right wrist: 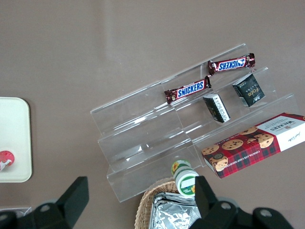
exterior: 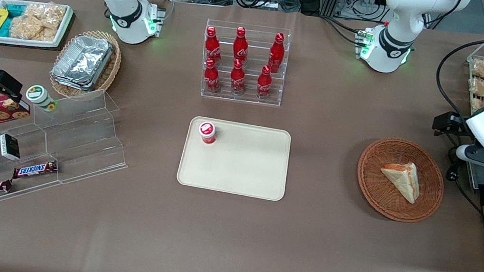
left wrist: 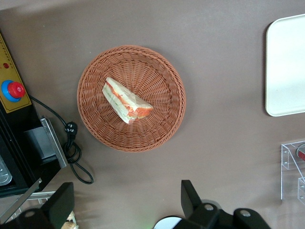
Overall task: Place sandwich from basket to tray
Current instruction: 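Move the left gripper over the sandwich in the wicker basket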
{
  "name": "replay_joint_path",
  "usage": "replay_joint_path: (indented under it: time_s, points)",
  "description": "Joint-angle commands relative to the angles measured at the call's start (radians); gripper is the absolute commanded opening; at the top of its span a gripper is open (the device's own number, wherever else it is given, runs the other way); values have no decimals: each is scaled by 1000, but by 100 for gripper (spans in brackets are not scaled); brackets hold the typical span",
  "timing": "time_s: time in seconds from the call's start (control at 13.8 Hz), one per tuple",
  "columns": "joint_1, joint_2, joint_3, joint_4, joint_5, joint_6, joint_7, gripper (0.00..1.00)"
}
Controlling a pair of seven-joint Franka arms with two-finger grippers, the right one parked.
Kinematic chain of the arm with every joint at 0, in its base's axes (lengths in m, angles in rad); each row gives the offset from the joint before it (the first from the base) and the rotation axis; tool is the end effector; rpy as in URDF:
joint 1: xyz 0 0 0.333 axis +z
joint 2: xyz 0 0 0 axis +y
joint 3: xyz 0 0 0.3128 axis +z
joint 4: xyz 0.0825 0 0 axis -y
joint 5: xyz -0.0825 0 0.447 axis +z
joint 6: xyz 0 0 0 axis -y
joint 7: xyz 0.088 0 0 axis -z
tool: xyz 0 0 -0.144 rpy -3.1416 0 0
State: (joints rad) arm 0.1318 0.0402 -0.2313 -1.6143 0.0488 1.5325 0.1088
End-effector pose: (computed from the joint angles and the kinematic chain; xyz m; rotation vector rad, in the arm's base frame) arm 0.6148 -0.0522 0.5342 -3.0799 0.3242 0.1877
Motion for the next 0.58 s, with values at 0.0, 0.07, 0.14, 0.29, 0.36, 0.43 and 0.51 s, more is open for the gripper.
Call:
replay_joint_path:
  time_s: [0.0, 0.07, 0.14, 0.29, 0.36, 0.43, 0.51]
  points:
    - [-17, 12, 17, 19, 3, -18, 2, 100]
    - [-15, 24, 18, 30, -1, -18, 5, 100]
    - [-12, 33, 18, 57, -3, -31, -1, 100]
    - [-12, 46, 33, 24, 3, -29, -80, 100]
    - [-12, 44, 49, 4, -13, -11, -178, 100]
    - [-11, 40, 61, -22, -17, 11, -239, 100]
    - [-6, 29, 73, -68, -17, 53, -253, 100]
